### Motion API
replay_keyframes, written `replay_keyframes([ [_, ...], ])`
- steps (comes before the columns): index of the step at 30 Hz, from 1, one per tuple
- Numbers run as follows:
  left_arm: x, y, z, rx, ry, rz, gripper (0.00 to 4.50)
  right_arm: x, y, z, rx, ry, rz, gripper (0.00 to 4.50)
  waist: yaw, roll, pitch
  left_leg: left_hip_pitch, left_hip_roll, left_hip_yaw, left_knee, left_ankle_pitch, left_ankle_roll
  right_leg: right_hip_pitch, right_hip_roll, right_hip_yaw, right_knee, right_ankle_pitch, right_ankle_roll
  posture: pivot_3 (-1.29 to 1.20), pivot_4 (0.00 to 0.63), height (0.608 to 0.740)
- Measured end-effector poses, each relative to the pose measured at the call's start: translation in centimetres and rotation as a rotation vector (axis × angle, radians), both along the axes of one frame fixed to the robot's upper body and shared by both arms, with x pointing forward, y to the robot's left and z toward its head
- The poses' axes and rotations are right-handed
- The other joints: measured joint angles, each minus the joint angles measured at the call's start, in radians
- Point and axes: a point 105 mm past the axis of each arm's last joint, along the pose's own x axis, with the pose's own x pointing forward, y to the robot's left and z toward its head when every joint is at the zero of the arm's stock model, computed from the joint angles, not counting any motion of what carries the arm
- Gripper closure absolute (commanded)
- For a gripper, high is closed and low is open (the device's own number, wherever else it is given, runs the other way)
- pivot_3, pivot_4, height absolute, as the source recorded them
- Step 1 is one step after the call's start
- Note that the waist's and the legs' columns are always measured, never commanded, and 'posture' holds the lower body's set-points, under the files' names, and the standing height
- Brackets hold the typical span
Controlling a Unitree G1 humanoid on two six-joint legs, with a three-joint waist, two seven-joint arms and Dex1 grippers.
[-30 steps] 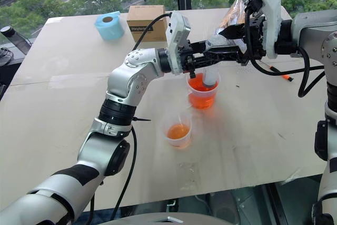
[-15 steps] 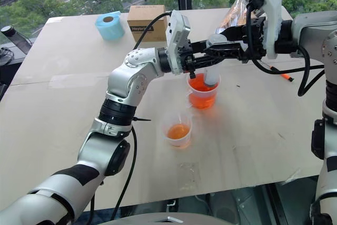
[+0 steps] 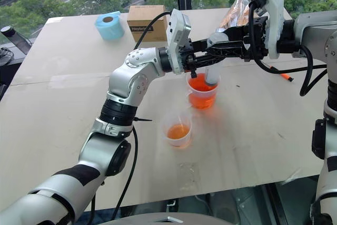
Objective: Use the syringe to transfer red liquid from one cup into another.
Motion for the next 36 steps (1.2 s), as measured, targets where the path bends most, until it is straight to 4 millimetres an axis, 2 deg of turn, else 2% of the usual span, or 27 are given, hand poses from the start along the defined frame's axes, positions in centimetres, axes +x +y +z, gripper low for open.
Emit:
replay_keyframes([
  [1,-0.07,-0.03,-0.06,0.003,0.001,-0.007,3.01,-0.14,-0.02,0.15,0.002,-0.006,0.011,0.12,0.0,0.0,0.0,0.0,0.0,0.0,0.0,0.0,0.0,0.0,0.0,0.0,0.0,0.0,0.0,0.0,0.15,0.74],
  [13,0.0,0.08,-0.38,0.007,0.009,-0.004,3.01,-0.41,-0.15,0.63,0.003,-0.034,0.033,0.12,0.0,0.0,0.0,0.0,0.0,0.0,0.0,0.0,0.0,0.0,0.0,0.0,0.0,0.0,0.0,0.0,0.15,0.74],
  [16,0.01,0.09,-0.39,0.007,0.01,-0.004,3.01,-0.51,-0.06,0.63,0.005,-0.031,0.044,0.93,0.0,0.0,0.0,0.0,0.0,0.0,0.0,0.0,0.0,0.0,0.0,0.0,0.0,0.0,0.0,0.0,0.15,0.74],
  [18,0.01,0.09,-0.4,0.007,0.01,-0.004,3.01,-0.55,-0.03,0.63,0.007,-0.03,0.047,1.81,0.0,0.0,0.0,0.0,0.0,0.0,0.0,0.0,0.0,0.0,0.0,0.0,0.0,0.0,0.0,0.0,0.15,0.74],
  [36,0.06,0.08,-0.48,0.009,0.013,-0.003,3.01,-0.58,-0.37,0.68,-0.017,-0.046,0.038,1.81,0.0,0.0,0.0,0.0,0.0,0.0,0.0,0.0,0.0,0.0,0.0,0.0,0.0,0.0,0.0,0.0,0.15,0.74],
])
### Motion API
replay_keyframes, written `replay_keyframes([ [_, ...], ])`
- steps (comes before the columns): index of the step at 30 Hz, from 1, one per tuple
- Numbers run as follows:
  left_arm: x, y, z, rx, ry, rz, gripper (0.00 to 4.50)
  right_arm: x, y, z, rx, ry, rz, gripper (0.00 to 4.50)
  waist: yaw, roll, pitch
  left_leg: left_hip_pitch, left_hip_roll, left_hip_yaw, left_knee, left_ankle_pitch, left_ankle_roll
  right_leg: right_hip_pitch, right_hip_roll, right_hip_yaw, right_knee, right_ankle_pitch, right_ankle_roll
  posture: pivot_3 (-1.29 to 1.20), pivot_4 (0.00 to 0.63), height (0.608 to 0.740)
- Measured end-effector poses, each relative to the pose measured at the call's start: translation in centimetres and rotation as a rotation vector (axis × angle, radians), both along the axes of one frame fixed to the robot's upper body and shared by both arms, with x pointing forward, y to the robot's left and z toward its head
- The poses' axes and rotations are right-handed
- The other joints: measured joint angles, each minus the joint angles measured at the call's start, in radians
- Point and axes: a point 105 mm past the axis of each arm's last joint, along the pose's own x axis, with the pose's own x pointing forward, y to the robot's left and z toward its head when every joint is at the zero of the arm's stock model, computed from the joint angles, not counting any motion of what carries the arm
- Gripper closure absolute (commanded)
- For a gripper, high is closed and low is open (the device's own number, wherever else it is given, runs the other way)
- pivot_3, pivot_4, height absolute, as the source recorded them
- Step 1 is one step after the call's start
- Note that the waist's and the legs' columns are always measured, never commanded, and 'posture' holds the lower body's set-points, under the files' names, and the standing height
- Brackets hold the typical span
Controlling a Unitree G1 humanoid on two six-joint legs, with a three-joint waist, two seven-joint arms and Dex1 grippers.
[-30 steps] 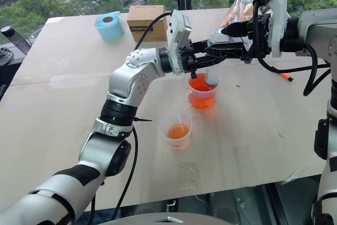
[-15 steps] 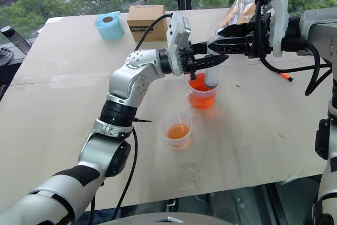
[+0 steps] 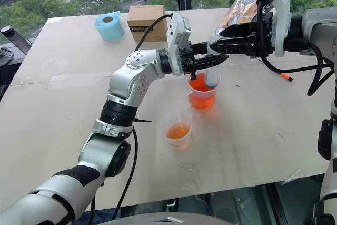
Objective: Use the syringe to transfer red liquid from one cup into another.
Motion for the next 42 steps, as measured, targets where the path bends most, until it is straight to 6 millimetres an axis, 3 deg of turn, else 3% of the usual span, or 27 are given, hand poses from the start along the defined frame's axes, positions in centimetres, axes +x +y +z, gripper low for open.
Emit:
replay_keyframes([
  [10,0.1,0.2,-0.3,0.009,0.003,0.009,3.01,0.3,0.2,-0.7,-0.021,0.01,0.001,1.81,0.0,0.0,0.0,0.0,0.0,0.0,0.0,0.0,0.0,0.0,0.0,0.0,0.0,0.0,0.0,0.0,0.15,0.74],
  [14,0.2,0.2,-0.4,0.014,0.001,0.014,3.01,0.5,0.2,-0.8,-0.019,0.011,-0.007,3.05,0.0,0.0,0.0,0.0,0.0,0.0,0.0,0.0,0.0,0.0,0.0,0.0,0.0,0.0,0.0,0.0,0.15,0.74],
  [15,0.2,0.3,-0.4,0.015,0.002,0.016,3.01,0.5,0.2,-0.8,-0.018,0.013,-0.005,3.15,0.0,0.0,0.0,0.0,0.0,0.0,0.0,0.0,0.0,0.0,0.0,0.0,0.0,0.0,0.0,0.0,0.15,0.74],
  [42,0.6,0.9,-1.8,0.033,-0.012,0.037,3.01,1.5,0.6,-1.9,0.005,0.063,-0.025,3.15,-0.001,0.0,0.0,0.0,0.0,0.0,0.0,0.0,0.0,0.0,0.0,0.0,0.0,0.0,0.0,0.0,0.15,0.74],
])
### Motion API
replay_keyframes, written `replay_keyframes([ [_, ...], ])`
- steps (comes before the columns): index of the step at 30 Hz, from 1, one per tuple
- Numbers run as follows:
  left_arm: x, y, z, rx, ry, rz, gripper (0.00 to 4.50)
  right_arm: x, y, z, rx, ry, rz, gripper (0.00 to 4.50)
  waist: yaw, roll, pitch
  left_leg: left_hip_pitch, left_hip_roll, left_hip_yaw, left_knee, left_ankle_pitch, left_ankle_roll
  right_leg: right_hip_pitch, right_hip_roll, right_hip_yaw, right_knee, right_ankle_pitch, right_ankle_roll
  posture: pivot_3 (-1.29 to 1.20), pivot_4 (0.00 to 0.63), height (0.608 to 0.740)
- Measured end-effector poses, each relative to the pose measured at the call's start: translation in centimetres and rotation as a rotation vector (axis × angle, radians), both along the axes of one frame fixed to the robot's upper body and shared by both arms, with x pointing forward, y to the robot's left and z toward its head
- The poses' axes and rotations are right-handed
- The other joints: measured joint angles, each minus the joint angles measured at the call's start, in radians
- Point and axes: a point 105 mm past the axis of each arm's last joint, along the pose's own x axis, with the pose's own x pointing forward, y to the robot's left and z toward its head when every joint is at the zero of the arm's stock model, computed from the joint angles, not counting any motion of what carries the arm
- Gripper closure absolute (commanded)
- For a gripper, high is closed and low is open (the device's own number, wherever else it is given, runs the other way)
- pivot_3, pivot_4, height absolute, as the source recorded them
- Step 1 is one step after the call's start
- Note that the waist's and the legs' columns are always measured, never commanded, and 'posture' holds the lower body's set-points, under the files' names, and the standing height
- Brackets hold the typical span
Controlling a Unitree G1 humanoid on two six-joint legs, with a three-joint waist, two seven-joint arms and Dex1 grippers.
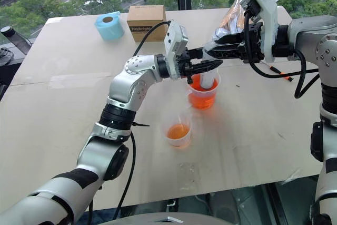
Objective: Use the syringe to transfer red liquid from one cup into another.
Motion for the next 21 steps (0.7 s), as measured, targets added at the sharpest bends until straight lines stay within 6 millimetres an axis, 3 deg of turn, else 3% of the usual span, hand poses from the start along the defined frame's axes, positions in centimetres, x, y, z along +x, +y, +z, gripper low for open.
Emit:
replay_keyframes([
  [21,0.8,0.7,0.1,-0.016,-0.005,0.046,3.01,1.1,0.0,1.9,0.095,0.061,-0.014,3.15,0.0,0.0,0.0,0.0,0.0,0.0,0.0,0.0,0.0,0.0,0.0,0.0,0.0,0.0,0.0,0.0,0.15,0.74],
])
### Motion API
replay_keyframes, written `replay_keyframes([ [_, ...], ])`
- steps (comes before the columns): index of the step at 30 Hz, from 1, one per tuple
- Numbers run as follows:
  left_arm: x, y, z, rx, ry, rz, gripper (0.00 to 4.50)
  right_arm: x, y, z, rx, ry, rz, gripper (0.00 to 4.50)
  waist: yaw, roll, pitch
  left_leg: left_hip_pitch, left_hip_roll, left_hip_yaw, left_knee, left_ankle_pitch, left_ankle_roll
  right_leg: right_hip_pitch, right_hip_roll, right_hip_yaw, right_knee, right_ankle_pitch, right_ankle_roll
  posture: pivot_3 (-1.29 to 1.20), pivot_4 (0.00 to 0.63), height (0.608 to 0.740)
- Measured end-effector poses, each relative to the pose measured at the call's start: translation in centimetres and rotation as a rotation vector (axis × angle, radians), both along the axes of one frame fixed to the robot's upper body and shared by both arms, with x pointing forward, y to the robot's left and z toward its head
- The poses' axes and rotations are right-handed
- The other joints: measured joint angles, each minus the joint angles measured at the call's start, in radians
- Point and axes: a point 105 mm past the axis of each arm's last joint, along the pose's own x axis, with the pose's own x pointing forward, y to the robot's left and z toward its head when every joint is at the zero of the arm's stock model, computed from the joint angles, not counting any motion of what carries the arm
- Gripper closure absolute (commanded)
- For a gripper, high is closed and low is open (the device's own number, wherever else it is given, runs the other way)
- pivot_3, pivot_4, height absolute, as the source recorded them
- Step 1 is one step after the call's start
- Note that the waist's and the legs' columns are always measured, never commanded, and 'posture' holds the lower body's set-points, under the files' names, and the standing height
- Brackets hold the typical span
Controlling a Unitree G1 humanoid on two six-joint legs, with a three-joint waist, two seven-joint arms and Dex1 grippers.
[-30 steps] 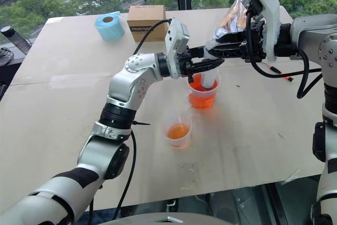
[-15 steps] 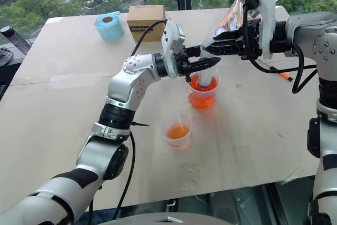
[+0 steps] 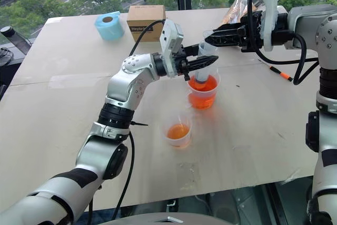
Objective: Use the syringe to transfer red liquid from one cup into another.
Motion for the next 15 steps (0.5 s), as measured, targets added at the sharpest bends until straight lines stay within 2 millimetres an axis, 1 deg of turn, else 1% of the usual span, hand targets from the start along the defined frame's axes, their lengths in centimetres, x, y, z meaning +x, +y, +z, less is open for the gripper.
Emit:
replay_keyframes([
  [3,0.0,0.0,0.0,-0.001,0.002,0.001,3.01,0.0,0.0,0.1,0.003,-0.003,-0.001,3.15,0.0,0.0,0.0,0.0,0.0,0.0,0.0,0.0,0.0,0.0,0.0,0.0,0.0,0.0,0.0,0.0,0.15,0.74],
  [5,0.0,-0.1,-0.1,-0.005,0.005,-0.001,3.01,-0.1,0.0,0.2,0.0,-0.01,-0.002,2.13,0.0,0.0,0.0,0.0,0.0,0.0,0.0,0.0,0.0,0.0,0.0,0.0,0.0,0.0,0.0,0.0,0.15,0.74],
  [6,0.0,-0.1,0.0,-0.006,0.004,-0.003,3.01,-0.1,-0.1,0.3,-0.001,-0.014,-0.005,1.85,0.001,0.0,0.0,0.0,0.0,0.0,0.0,0.0,0.0,0.0,0.0,0.0,0.0,0.0,0.0,0.0,0.15,0.74],
  [7,-0.1,-0.2,-0.1,-0.003,0.004,-0.008,3.01,-0.1,-0.4,0.6,0.006,-0.032,-0.013,1.36,0.002,0.0,0.0,0.0,0.0,0.0,0.0,0.0,0.0,0.0,0.0,0.0,0.0,0.0,0.0,0.0,0.15,0.74],
  [8,-0.2,-0.5,-0.5,0.012,0.01,-0.024,3.01,-0.1,-1.1,1.4,0.022,-0.066,-0.039,0.91,0.007,0.0,0.0,-0.001,0.0,0.0,0.0,0.0,0.0,0.0,0.0,0.0,0.0,0.0,0.0,0.0,0.15,0.74],
  [10,-0.3,-0.7,-1.0,0.027,0.022,-0.031,3.01,-0.2,-2.0,2.7,0.039,-0.12,-0.075,0.91,0.007,0.0,0.0,0.0,0.0,0.0,0.0,0.0,0.0,0.0,0.0,0.0,0.0,0.0,0.0,0.0,0.15,0.74],
  [15,-0.2,-0.6,-1.0,0.032,0.02,-0.029,3.01,-0.3,-2.9,3.8,0.087,-0.159,-0.099,0.91,-0.001,0.0,0.0,0.0,0.0,0.0,-0.001,0.0,0.0,0.0,0.0,0.0,0.0,0.0,0.0,0.0,0.15,0.74],
])
